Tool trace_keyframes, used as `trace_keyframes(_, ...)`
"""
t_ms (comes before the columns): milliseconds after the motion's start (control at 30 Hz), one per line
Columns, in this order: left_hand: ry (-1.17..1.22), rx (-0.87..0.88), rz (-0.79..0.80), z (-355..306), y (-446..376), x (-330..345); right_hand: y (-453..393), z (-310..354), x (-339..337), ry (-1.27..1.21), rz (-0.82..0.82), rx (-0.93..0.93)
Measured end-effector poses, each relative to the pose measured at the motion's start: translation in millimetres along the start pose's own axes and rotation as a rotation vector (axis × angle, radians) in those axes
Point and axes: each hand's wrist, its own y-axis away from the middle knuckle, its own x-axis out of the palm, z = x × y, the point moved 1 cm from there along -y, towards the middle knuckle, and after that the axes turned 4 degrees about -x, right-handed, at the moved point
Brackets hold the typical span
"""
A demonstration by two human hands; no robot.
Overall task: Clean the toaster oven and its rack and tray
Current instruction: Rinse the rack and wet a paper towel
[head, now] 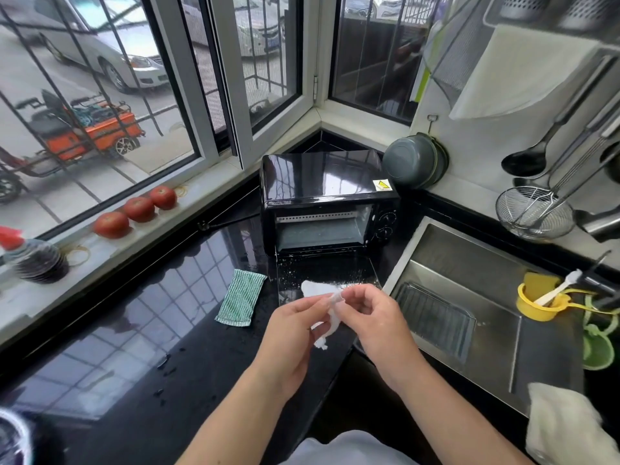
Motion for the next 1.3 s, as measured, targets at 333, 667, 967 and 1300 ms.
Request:
trace_keyframes(333,0.019,-0.053,-0.152,0.5,-9.3,-22.5,-13.9,-14.1,-16.9,-0.216,-0.199,0.241)
trace_keyframes(667,-0.524,0.24,-0.487,-11.0,-6.8,-33.4,-17.8,-5.4,-54.1,0.398,-0.477,-0.116)
trace_keyframes(967,-0.618,0.435,-0.274,-55.9,7.3,-42.2,-8.5,22.7,-64.0,0.684,-0.474,-0.389)
trace_keyframes(1300,0.494,-0.442,0.073,28.1,2.8,-40.2,-35.2,-56.1,-69.9,0.231,-0.179,0.387)
